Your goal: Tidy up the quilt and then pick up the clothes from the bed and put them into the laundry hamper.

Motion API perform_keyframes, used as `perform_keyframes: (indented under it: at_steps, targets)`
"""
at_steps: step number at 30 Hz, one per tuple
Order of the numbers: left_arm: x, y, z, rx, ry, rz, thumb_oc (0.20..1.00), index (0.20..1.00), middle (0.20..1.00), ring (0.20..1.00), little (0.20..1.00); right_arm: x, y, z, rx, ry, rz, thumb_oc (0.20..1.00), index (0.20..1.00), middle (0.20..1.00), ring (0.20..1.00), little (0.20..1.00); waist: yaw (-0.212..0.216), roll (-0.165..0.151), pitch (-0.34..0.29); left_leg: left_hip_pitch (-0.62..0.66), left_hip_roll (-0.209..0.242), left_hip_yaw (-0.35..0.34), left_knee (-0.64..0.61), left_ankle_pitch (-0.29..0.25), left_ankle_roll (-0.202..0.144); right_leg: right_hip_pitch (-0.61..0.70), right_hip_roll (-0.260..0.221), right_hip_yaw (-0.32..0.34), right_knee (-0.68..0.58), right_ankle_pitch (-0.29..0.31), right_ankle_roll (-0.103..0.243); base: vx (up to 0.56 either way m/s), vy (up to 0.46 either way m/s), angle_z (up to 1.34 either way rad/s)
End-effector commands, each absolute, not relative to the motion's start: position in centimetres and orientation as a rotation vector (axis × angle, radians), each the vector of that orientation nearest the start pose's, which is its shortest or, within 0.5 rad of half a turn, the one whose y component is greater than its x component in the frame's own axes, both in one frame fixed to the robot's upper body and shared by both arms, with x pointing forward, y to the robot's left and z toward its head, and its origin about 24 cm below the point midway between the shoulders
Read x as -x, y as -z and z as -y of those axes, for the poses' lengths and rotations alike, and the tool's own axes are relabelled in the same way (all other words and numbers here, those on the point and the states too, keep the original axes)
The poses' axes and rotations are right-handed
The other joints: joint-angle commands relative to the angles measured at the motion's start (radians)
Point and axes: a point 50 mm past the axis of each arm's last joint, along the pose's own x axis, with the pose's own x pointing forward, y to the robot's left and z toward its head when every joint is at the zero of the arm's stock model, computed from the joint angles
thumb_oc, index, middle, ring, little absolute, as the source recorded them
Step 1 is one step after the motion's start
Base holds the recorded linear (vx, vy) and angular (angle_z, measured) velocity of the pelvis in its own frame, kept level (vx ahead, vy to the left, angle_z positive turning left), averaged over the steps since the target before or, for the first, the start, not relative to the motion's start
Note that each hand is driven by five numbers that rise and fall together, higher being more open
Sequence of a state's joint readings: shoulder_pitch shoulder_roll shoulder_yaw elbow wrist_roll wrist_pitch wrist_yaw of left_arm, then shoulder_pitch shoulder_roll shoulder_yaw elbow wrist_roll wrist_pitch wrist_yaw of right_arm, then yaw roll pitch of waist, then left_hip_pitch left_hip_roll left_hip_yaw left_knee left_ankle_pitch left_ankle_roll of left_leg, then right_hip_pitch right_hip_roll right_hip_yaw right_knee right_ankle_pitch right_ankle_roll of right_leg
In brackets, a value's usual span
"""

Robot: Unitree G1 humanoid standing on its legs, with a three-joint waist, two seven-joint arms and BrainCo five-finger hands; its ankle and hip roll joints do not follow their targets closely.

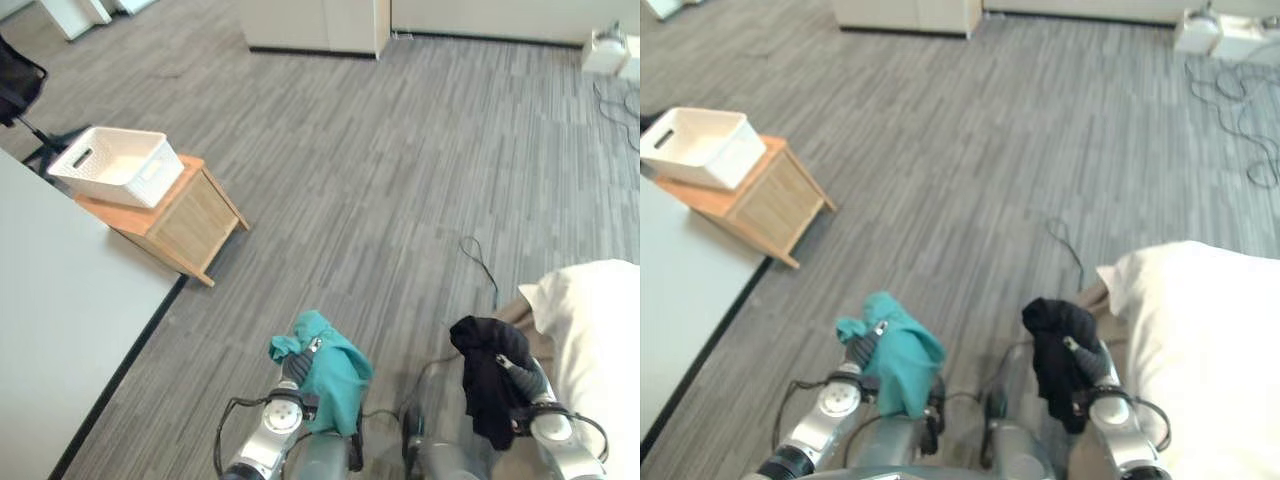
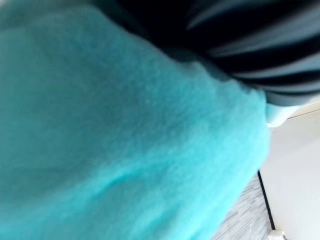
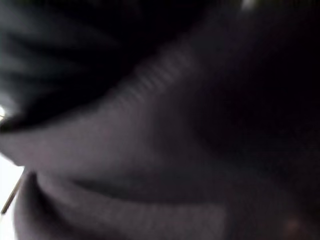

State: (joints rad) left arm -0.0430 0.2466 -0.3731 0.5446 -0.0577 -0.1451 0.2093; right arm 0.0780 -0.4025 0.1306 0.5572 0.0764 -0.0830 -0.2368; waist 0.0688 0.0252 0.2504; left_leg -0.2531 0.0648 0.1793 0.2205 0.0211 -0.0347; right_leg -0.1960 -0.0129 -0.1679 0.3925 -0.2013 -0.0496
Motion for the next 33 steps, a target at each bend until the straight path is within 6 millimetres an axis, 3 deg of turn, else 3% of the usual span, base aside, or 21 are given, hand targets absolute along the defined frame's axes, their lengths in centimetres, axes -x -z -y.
perform_keyframes:
  at_steps: [1,4,5,6,7,8,9,10,11,12,13,14,16,19,21,23,26,29,31,32,33]
  targets:
    - [-24.7,3.9,-15.1,-0.350,0.084,-0.231,0.200,0.200,0.200,0.200,0.200,-21.0,3.2,26.5,0.461,0.241,-0.329,0.200,0.200,0.200,0.200,0.200,0.015,-0.043,-0.025,-0.043,-0.025,0.064,-0.173,0.009,-0.024,0.444,-0.019,-0.031,-0.456,-0.015,0.146,0.89,0.058,0.28]
    - [-24.6,4.3,-15.7,-0.349,0.051,-0.253,0.200,0.200,0.200,0.200,0.200,-18.1,5.2,25.2,0.403,0.201,-0.400,0.200,0.200,0.200,0.200,0.200,0.009,-0.070,-0.038,0.009,-0.054,0.092,-0.176,0.024,0.017,0.448,-0.030,-0.007,-0.282,0.036,0.190,0.62,0.125,0.15]
    - [-24.8,4.3,-15.7,-0.342,0.044,-0.262,0.200,0.200,0.200,0.200,0.200,-17.7,5.7,25.0,0.402,0.182,-0.422,0.200,0.200,0.200,0.200,0.200,0.001,-0.079,-0.034,0.036,-0.074,0.101,-0.171,0.002,0.038,0.405,-0.046,0.005,-0.135,0.128,0.242,0.56,0.233,0.23]
    - [-25.2,4.0,-15.6,-0.335,0.043,-0.254,0.200,0.200,0.200,0.200,0.200,-17.3,5.8,25.0,0.428,0.148,-0.437,0.200,0.200,0.200,0.200,0.200,-0.038,-0.060,-0.010,0.139,-0.090,0.108,-0.198,-0.033,0.063,0.304,-0.098,-0.007,0.111,0.289,0.311,0.56,0.235,-0.06]
    - [-25.2,4.0,-15.6,-0.334,0.043,-0.254,0.200,0.200,0.200,0.200,0.200,-17.3,5.8,25.0,0.428,0.148,-0.437,0.200,0.200,0.200,0.200,0.200,-0.035,-0.057,-0.012,0.137,-0.086,0.110,-0.199,-0.032,0.063,0.301,-0.094,-0.005,0.109,0.293,0.311,0.87,0.308,-0.30]
    - [-25.8,3.2,-15.9,-0.351,0.039,-0.219,0.200,0.200,0.200,0.200,0.200,-16.9,5.5,25.3,0.459,0.126,-0.427,0.200,0.200,0.200,0.200,0.200,-0.083,-0.001,0.019,0.256,-0.073,0.084,-0.257,-0.054,0.081,0.173,-0.083,0.007,0.324,0.308,0.298,0.51,0.158,-0.43]
    - [-25.8,3.2,-15.9,-0.350,0.039,-0.219,0.200,0.200,0.200,0.200,0.200,-16.9,5.5,25.3,0.460,0.126,-0.426,0.200,0.200,0.200,0.200,0.200,-0.081,0.000,0.018,0.255,-0.072,0.085,-0.259,-0.052,0.081,0.170,-0.082,0.008,0.325,0.309,0.297,0.76,0.197,-0.10]
    - [-25.7,3.2,-15.6,-0.354,0.044,-0.214,0.200,0.200,0.200,0.200,0.200,-16.9,5.5,25.1,0.462,0.119,-0.421,0.200,0.200,0.200,0.200,0.200,-0.106,0.024,0.036,0.305,-0.066,0.054,-0.292,-0.058,0.077,0.092,-0.057,0.013,0.365,0.254,0.281,0.66,0.012,0.19]
    - [-26.0,3.2,-14.9,-0.358,0.060,-0.209,0.200,0.200,0.200,0.200,0.200,-16.7,5.6,24.7,0.449,0.109,-0.421,0.200,0.200,0.200,0.200,0.200,-0.155,0.048,0.052,0.364,-0.062,0.013,-0.308,-0.079,0.055,-0.023,-0.013,0.020,0.260,0.201,0.256,0.68,0.011,0.18]
    - [-26.0,3.2,-14.9,-0.357,0.061,-0.209,0.200,0.200,0.200,0.200,0.200,-16.7,5.6,24.8,0.450,0.109,-0.421,0.200,0.200,0.200,0.200,0.200,-0.163,0.047,0.054,0.368,-0.064,0.006,-0.308,-0.082,0.055,-0.017,-0.017,0.014,0.262,0.194,0.257,0.89,-0.138,0.41]
    - [-26.5,3.3,-14.0,-0.359,0.088,-0.215,0.200,0.200,0.200,0.200,0.200,-16.6,5.8,24.8,0.439,0.117,-0.434,0.200,0.200,0.200,0.200,0.200,-0.203,0.057,0.053,0.409,-0.068,-0.032,-0.308,-0.109,0.033,-0.050,-0.017,0.023,0.073,0.158,0.236,0.78,-0.205,0.64]
    - [-26.8,3.2,-13.9,-0.363,0.093,-0.211,0.200,0.200,0.200,0.200,0.200,-16.6,6.0,25.2,0.443,0.127,-0.447,0.200,0.200,0.200,0.200,0.200,-0.224,0.058,0.050,0.443,-0.072,-0.057,-0.308,-0.143,0.017,-0.073,-0.051,0.040,-0.151,0.164,0.230,1.00,-0.300,1.08]
    - [-27.1,3.2,-13.5,-0.371,0.106,-0.209,0.200,0.200,0.200,0.200,0.200,-16.6,6.0,25.5,0.452,0.140,-0.454,0.200,0.200,0.200,0.200,0.200,-0.252,0.070,0.049,0.488,-0.051,-0.081,-0.308,-0.178,-0.011,-0.114,-0.124,0.078,-0.379,0.223,0.241,0.66,-0.227,1.19]
    - [-26.7,4.3,-13.9,-0.361,0.082,-0.258,0.200,0.200,0.200,0.200,0.200,-16.2,6.1,24.9,0.473,0.106,-0.469,0.200,0.200,0.200,0.200,0.200,-0.252,0.081,0.043,0.581,-0.007,-0.085,-0.255,-0.198,-0.049,-0.123,-0.163,0.028,-0.400,0.266,0.252,0.86,-0.332,0.90]
    - [-25.7,5.1,-13.6,-0.311,0.071,-0.301,0.200,0.200,0.200,0.200,0.200,-16.1,6.4,24.5,0.482,0.075,-0.479,0.200,0.200,0.200,0.200,0.200,-0.256,0.086,0.038,0.529,0.025,-0.095,0.020,-0.055,-0.084,-0.064,-0.137,0.031,-0.364,0.284,0.200,0.68,-0.425,0.49]
    - [-25.8,5.2,-13.0,-0.271,0.078,-0.315,0.200,0.200,0.200,0.200,0.200,-17.2,5.8,24.3,0.495,0.058,-0.448,0.200,0.200,0.200,0.200,0.200,-0.219,0.045,0.057,0.363,0.043,-0.103,0.401,0.084,-0.079,0.020,-0.124,0.035,-0.361,0.264,0.139,0.62,-0.518,0.63]
    - [-26.2,4.8,-12.8,-0.271,0.067,-0.297,0.200,0.200,0.200,0.200,0.200,-18.7,4.9,24.5,0.547,0.040,-0.404,0.200,0.200,0.200,0.200,0.200,-0.151,-0.003,0.085,0.191,0.035,-0.089,0.613,0.036,-0.042,0.161,-0.115,0.021,-0.415,0.214,0.102,0.53,-0.370,-0.26]
    - [-25.9,4.7,-12.8,-0.277,0.063,-0.285,0.200,0.200,0.200,0.200,0.200,-19.8,4.8,23.9,0.571,0.020,-0.387,0.200,0.200,0.200,0.200,0.200,-0.104,-0.007,0.090,0.089,-0.005,-0.055,0.562,-0.022,-0.048,0.249,-0.105,0.016,-0.455,0.175,0.112,0.70,-0.145,-0.32]
    - [-25.0,4.6,-13.0,-0.258,0.050,-0.271,0.200,0.200,0.200,0.200,0.200,-20.6,4.8,22.5,0.616,-0.035,-0.373,0.200,0.200,0.200,0.200,0.200,-0.032,0.008,0.047,0.017,-0.024,0.048,0.218,-0.036,-0.020,0.339,-0.061,0.005,-0.464,0.101,0.123,1.01,-0.109,-0.23]
    - [-24.2,5.4,-12.9,-0.262,0.054,-0.305,0.200,0.200,0.200,0.200,0.200,-21.0,5.0,22.1,0.634,-0.036,-0.371,0.200,0.200,0.200,0.200,0.200,-0.004,0.022,0.023,0.014,0.009,0.232,-0.035,0.010,-0.032,0.407,-0.019,-0.044,-0.453,0.036,0.128,0.80,-0.083,-0.13]
    - [-24.2,5.4,-12.8,-0.262,0.054,-0.306,0.200,0.200,0.200,0.200,0.200,-21.0,5.0,22.1,0.634,-0.036,-0.372,0.200,0.200,0.200,0.200,0.200,-0.001,0.017,0.025,0.028,0.000,0.238,-0.056,0.019,-0.032,0.409,-0.026,-0.042,-0.451,0.033,0.130,0.81,-0.077,0.04]
